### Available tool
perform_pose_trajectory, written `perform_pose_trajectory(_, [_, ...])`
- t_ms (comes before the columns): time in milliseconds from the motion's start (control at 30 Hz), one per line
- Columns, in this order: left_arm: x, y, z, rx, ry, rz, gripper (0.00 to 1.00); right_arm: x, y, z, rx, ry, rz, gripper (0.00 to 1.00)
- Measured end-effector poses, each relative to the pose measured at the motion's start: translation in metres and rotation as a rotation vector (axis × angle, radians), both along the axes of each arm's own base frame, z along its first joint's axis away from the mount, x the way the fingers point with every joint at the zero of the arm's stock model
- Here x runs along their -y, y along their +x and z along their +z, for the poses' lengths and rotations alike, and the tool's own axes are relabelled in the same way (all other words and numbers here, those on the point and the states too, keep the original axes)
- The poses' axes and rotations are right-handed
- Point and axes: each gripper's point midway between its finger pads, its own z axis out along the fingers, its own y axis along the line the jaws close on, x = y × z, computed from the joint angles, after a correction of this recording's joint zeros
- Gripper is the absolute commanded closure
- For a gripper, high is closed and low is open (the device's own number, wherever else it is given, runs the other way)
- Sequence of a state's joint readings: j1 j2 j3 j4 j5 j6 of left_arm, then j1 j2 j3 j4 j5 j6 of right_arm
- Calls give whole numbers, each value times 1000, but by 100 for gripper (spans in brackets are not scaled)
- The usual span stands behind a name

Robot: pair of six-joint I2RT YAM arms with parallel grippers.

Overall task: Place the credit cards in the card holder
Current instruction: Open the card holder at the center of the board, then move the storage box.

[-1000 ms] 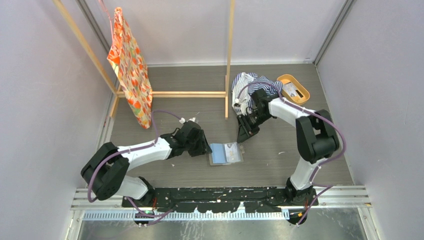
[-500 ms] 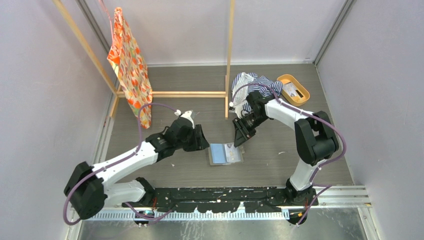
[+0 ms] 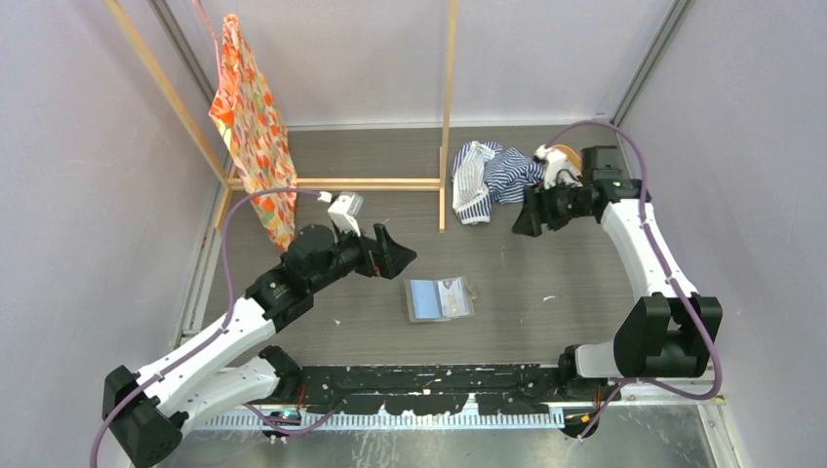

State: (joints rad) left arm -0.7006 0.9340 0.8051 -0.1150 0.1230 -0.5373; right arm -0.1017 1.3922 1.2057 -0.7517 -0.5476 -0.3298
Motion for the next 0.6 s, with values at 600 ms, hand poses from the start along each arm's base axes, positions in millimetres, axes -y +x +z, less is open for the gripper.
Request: perform_pose_trajectory(600, [-13,35,-34,27,310,-92,0,108,141,-89,-220,-136,-230,37])
